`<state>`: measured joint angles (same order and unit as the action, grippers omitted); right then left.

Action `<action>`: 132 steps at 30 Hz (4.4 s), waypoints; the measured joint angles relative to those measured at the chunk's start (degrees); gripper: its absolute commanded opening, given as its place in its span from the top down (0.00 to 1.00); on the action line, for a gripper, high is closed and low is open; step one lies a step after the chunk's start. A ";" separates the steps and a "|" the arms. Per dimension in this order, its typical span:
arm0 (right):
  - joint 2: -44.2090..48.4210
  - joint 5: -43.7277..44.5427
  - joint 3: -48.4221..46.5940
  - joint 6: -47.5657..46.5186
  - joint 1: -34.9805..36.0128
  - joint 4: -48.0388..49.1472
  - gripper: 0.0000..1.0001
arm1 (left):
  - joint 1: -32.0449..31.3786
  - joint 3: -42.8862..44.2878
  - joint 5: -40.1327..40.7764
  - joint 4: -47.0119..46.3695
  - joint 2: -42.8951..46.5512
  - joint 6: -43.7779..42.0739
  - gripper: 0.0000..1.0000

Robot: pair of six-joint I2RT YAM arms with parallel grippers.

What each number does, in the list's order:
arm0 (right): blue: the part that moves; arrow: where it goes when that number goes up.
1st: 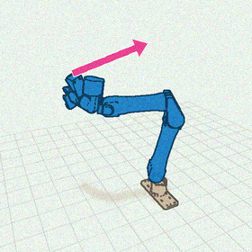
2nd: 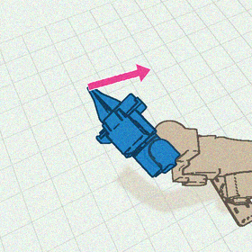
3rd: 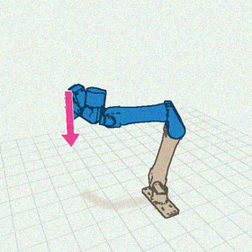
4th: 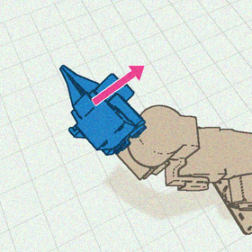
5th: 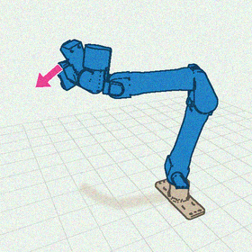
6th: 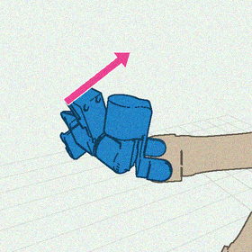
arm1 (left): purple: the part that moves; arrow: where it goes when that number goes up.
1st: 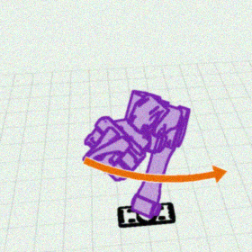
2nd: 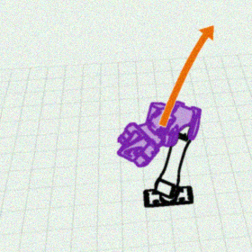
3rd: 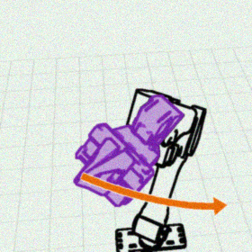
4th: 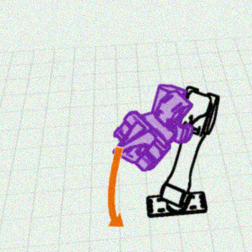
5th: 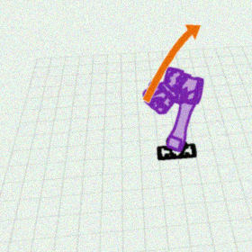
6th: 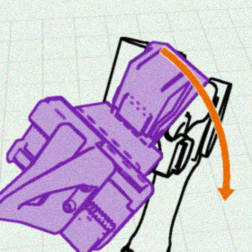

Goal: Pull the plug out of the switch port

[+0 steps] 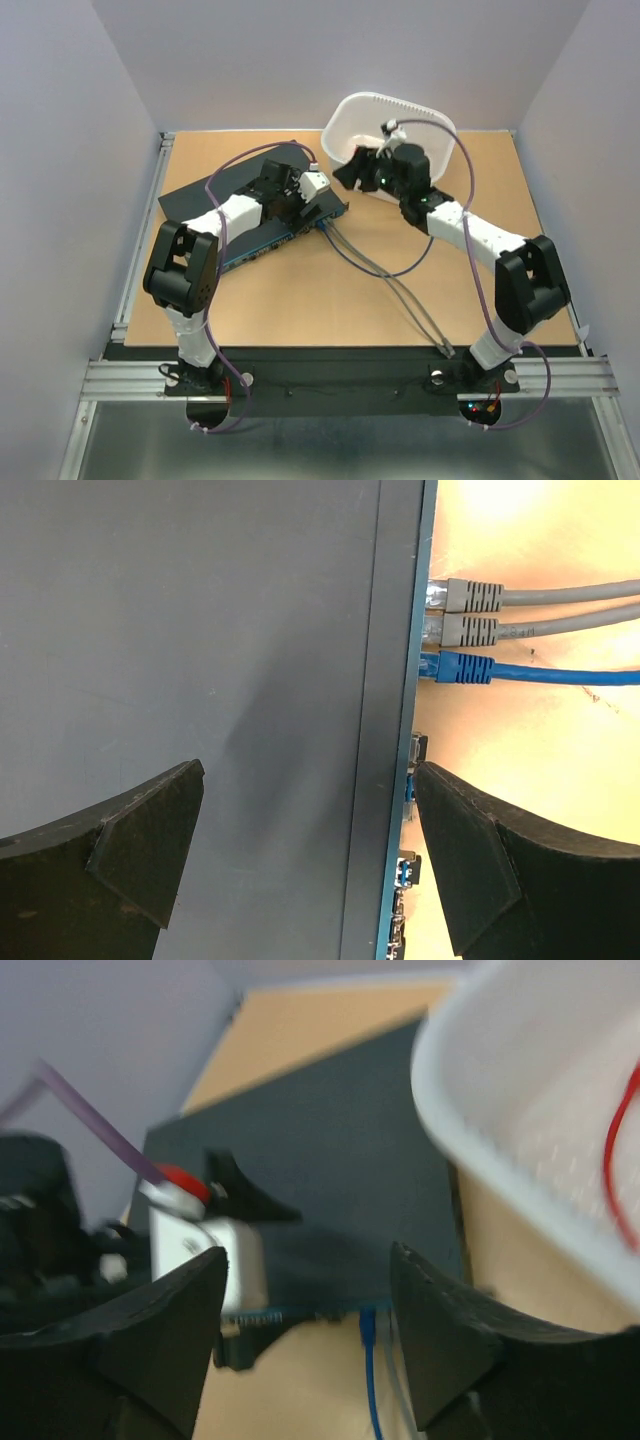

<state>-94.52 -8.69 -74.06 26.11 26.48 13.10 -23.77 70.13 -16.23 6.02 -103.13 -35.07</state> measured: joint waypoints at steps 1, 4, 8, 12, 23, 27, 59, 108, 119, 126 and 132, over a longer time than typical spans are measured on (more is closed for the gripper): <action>-0.31 -0.96 3.91 1.42 0.68 1.46 0.40 | -0.02 0.00 0.15 0.04 0.00 -0.02 0.03; -4.00 -2.75 12.50 6.45 0.57 2.49 0.45 | -0.13 -0.17 1.38 -0.70 -0.24 -0.02 0.03; -9.75 -5.25 14.97 10.47 0.02 2.93 0.54 | -0.15 -1.01 2.19 -1.92 -0.42 0.09 0.04; -12.13 -6.32 14.86 13.14 -0.26 8.00 0.55 | -0.15 -1.03 2.25 -2.49 -0.61 0.33 0.04; -17.18 -9.03 13.97 17.77 -0.13 20.52 0.56 | -0.24 -1.05 2.32 -3.72 -1.03 1.14 0.04; -12.00 -6.12 19.58 18.14 0.85 19.21 0.56 | -0.24 -1.05 2.25 -3.96 -1.14 1.38 0.04; -17.88 4.48 25.59 30.03 4.61 35.08 0.53 | -0.24 -0.68 1.44 -5.25 -1.95 1.97 0.04; -26.84 -1.18 28.79 34.21 1.33 48.09 1.00 | -0.94 1.77 0.74 -8.96 -5.40 2.71 0.04; -9.62 1.53 31.78 21.44 1.36 34.23 1.00 | -0.92 2.01 0.74 -8.61 -5.38 2.95 0.04; 3.72 4.50 23.93 7.54 1.40 21.68 1.00 | -0.90 2.78 1.05 -7.06 -5.31 3.34 0.04; 5.84 -0.28 8.66 0.81 1.40 13.35 0.99 | -0.90 3.39 1.57 -5.64 -5.31 3.72 0.04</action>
<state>-88.68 -8.97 -65.41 26.92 27.88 26.46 -24.67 73.52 -14.66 0.38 -108.44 -31.35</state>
